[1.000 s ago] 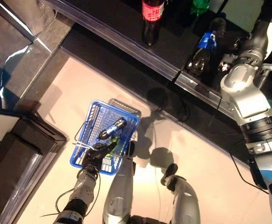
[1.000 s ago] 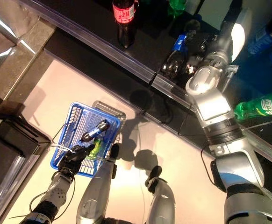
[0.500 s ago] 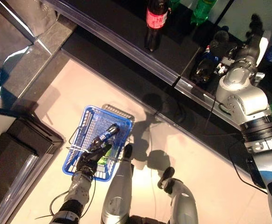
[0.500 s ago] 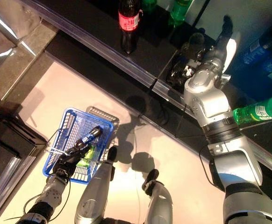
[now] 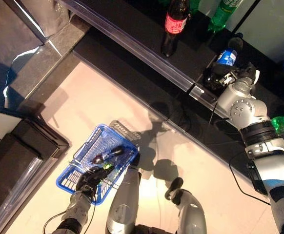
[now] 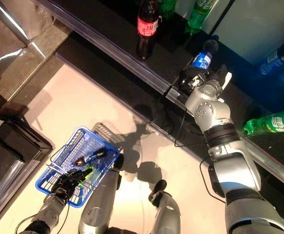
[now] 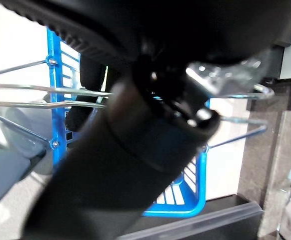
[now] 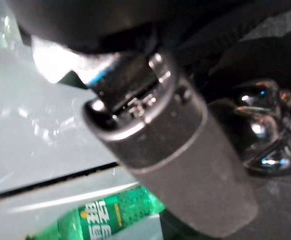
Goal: Pick up the drink and place into the basket.
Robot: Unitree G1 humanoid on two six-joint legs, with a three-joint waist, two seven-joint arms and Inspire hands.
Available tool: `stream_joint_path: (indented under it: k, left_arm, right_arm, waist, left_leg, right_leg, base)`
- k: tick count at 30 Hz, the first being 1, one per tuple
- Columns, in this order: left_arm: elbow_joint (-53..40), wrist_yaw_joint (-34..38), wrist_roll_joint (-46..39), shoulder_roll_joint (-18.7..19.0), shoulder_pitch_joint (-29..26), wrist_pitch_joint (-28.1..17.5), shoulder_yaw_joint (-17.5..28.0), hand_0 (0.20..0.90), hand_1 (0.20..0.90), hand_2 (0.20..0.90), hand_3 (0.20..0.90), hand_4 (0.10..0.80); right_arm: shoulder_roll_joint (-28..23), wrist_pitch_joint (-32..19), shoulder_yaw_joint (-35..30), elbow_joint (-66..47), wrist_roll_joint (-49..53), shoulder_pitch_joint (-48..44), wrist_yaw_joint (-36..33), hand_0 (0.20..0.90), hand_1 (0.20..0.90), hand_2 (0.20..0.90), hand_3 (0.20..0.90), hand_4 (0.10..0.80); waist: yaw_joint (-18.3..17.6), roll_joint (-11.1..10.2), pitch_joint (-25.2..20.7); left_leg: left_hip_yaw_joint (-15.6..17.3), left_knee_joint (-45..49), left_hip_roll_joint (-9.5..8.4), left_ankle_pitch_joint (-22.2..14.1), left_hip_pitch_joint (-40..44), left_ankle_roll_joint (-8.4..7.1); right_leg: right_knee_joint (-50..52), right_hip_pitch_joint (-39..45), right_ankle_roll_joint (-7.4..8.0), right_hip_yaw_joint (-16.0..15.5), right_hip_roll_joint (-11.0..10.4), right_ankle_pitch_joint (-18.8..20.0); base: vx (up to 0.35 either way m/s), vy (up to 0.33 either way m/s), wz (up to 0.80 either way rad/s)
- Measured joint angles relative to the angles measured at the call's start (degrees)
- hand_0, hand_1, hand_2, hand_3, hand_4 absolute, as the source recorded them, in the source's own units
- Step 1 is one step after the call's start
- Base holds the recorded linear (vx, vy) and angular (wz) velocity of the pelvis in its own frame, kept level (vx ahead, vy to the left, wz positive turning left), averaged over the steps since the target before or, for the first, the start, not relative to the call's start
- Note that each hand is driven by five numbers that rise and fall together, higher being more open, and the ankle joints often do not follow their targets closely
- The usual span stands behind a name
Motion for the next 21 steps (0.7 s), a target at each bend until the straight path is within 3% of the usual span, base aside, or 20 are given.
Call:
stream_joint_path:
  k: [21]
  left_arm:
    - [-1.1,1.0,0.0,2.0,0.4,0.5,-1.2,0.3,0.3,0.3,0.2,0.1]
  right_arm:
    - [0.0,-0.4,1.2,6.7,3.9,-7.4,-2.2,0.9,0.9,0.9,0.9,0.8]
  waist:
    - [0.0,-1.9,0.0]
  left_leg:
    - [-0.6,0.1,0.13,0.3,-3.3,0.12]
  right_leg:
    - [-1.3,-2.4,0.13,0.0,0.2,1.1]
  base:
    - [0.009,0.0,0.0]
